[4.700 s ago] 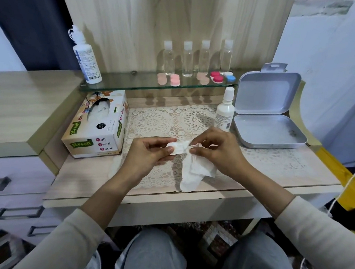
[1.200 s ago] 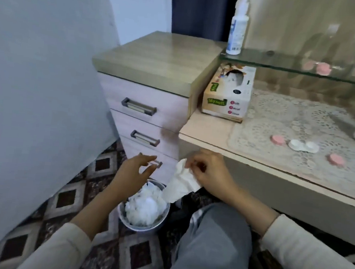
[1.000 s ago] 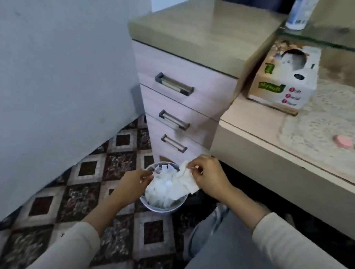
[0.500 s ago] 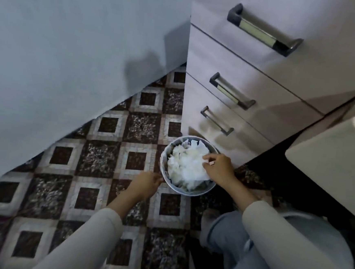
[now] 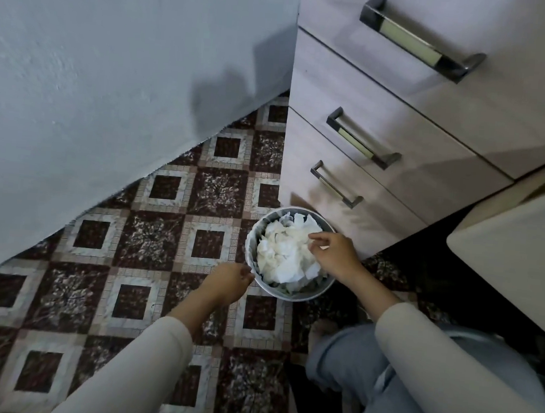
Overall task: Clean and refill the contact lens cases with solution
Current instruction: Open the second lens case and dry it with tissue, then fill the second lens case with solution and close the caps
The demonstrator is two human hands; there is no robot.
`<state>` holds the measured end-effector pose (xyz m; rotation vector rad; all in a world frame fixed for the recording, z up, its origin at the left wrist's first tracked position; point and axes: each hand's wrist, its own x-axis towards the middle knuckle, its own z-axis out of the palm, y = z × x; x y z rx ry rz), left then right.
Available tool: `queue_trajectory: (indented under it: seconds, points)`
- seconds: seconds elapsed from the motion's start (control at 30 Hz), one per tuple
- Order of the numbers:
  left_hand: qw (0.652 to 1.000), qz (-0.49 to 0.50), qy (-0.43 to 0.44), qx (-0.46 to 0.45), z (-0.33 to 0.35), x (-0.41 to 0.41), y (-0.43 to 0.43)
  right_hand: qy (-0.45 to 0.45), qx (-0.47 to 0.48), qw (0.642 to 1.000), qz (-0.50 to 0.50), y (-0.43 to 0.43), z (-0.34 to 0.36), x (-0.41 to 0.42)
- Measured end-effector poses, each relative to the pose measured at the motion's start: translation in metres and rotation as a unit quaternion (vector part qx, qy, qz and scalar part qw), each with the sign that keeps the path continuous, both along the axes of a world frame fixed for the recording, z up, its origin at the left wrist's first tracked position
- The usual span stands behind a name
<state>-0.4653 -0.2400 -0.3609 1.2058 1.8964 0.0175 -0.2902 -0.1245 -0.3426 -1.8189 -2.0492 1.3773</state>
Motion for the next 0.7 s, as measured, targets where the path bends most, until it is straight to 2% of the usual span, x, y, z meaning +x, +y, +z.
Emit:
queue_trajectory:
  seconds: [0.43,0.7]
  points:
    - [0.994,-0.042,0.055,0.086,0.090,0.011,-0.008,-0.028,0.071,0.993,0.093,-0.033,0.070,0.013]
    - [0.973,-0.090,0.084,0.197,0.182,0.044,-0.008,-0.042,0.175,0.970,0.161,-0.067,0.163,0.049]
